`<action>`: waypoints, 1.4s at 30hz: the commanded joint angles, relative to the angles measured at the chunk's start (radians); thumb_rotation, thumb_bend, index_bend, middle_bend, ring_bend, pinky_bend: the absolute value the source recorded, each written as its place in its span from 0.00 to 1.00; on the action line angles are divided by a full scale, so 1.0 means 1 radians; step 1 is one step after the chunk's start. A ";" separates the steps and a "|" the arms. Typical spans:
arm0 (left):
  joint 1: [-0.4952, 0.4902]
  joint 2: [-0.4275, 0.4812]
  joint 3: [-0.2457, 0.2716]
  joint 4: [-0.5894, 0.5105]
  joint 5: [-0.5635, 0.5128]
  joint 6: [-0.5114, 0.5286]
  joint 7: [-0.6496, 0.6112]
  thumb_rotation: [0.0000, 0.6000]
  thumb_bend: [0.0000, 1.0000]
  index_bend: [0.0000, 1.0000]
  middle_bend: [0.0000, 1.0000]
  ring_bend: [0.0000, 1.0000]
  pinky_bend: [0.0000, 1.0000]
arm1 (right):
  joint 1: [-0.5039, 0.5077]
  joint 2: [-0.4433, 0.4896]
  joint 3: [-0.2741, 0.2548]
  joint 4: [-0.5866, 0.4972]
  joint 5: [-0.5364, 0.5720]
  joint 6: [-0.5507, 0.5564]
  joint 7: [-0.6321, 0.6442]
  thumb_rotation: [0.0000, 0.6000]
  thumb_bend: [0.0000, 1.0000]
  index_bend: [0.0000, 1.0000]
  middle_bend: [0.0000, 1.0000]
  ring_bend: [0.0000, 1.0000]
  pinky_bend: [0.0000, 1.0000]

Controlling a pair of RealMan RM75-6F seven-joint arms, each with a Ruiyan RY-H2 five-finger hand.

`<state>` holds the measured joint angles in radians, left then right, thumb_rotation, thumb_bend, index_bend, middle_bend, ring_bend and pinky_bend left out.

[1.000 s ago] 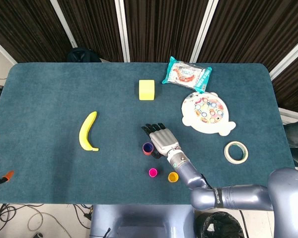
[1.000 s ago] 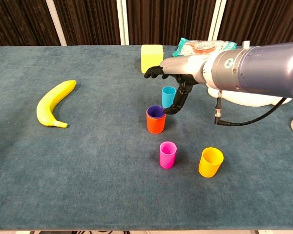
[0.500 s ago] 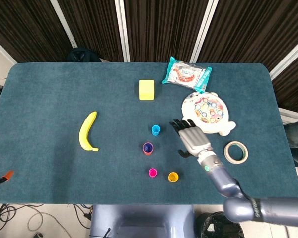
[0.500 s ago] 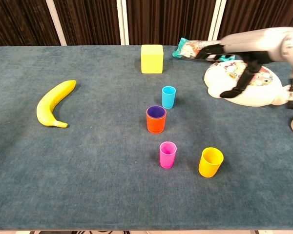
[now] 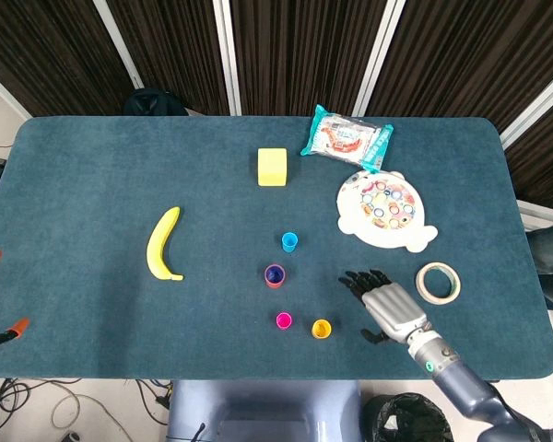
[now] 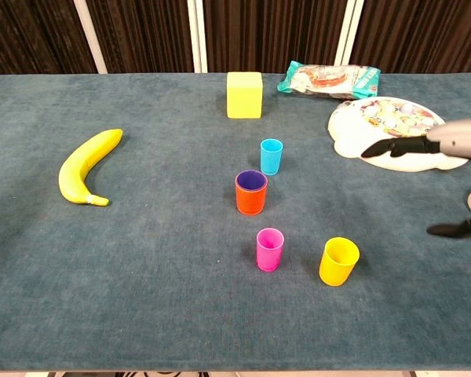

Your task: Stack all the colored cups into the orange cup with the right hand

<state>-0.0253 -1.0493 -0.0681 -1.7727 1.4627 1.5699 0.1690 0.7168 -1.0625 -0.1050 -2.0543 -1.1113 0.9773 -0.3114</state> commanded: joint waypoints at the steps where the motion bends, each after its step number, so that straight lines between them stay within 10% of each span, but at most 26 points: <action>1: 0.000 0.001 0.000 0.000 -0.001 0.000 -0.001 1.00 0.00 0.00 0.00 0.00 0.04 | -0.041 -0.043 -0.026 0.025 -0.066 -0.001 0.034 1.00 0.39 0.02 0.00 0.07 0.05; 42: -0.004 -0.002 0.000 0.005 -0.004 -0.007 -0.001 1.00 0.00 0.00 0.00 0.00 0.04 | -0.099 -0.325 0.055 0.179 -0.061 0.049 -0.101 1.00 0.39 0.33 0.00 0.07 0.05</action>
<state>-0.0295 -1.0512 -0.0679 -1.7678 1.4591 1.5626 0.1683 0.6180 -1.3848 -0.0517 -1.8776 -1.1753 1.0268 -0.4095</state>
